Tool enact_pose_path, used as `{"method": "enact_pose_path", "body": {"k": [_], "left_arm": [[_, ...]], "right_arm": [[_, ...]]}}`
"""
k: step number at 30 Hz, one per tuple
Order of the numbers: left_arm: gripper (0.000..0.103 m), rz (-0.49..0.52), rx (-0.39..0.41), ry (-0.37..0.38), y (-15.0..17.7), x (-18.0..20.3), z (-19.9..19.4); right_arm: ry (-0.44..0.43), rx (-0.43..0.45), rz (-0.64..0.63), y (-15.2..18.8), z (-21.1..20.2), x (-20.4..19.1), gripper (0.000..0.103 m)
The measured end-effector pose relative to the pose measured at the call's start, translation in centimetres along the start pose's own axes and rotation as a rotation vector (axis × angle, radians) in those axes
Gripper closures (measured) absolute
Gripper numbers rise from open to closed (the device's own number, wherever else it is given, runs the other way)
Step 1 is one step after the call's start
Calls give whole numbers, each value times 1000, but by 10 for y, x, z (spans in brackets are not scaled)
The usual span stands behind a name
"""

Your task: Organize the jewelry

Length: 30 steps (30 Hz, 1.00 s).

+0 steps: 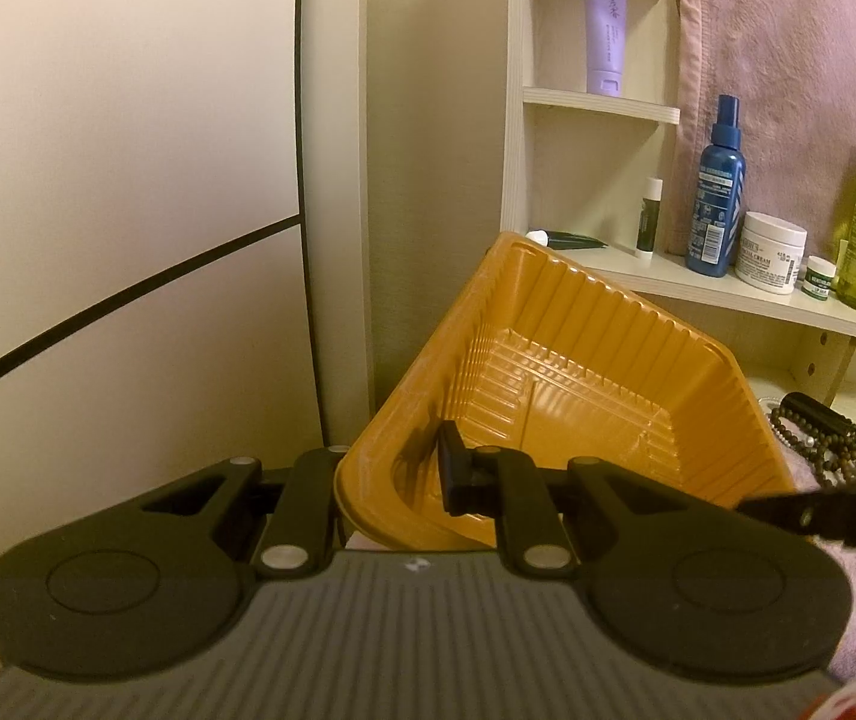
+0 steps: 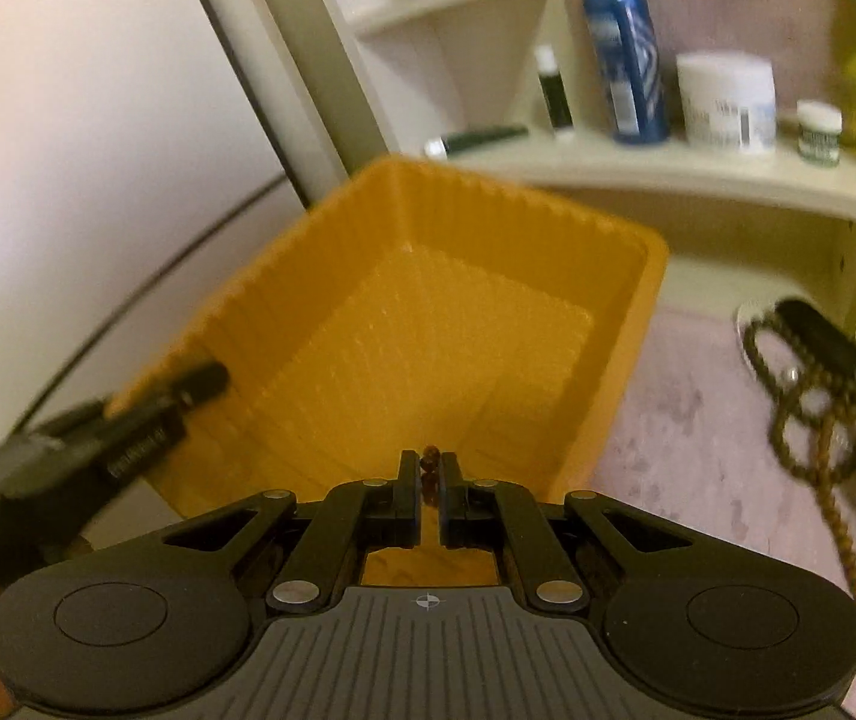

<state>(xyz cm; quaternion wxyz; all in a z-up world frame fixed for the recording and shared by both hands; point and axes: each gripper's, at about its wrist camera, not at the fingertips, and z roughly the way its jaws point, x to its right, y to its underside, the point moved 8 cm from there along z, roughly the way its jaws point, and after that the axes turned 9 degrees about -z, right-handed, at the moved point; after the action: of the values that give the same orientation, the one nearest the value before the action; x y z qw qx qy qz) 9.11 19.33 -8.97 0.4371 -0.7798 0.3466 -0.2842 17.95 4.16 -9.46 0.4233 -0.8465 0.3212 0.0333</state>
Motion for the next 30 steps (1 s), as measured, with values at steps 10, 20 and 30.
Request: {"method": "enact_pose_path", "body": {"k": [10, 20, 30], "left_arm": [[89, -1, 0, -3, 1, 0, 0], [89, 13, 3, -7, 1, 1, -1], [89, 25, 0, -8, 0, 1, 0]], "right_arm": [[-18, 157, 134, 1, -52, 23, 50], [227, 175, 256, 57, -122, 115, 43], [450, 35, -129, 80, -119, 156, 43]]}}
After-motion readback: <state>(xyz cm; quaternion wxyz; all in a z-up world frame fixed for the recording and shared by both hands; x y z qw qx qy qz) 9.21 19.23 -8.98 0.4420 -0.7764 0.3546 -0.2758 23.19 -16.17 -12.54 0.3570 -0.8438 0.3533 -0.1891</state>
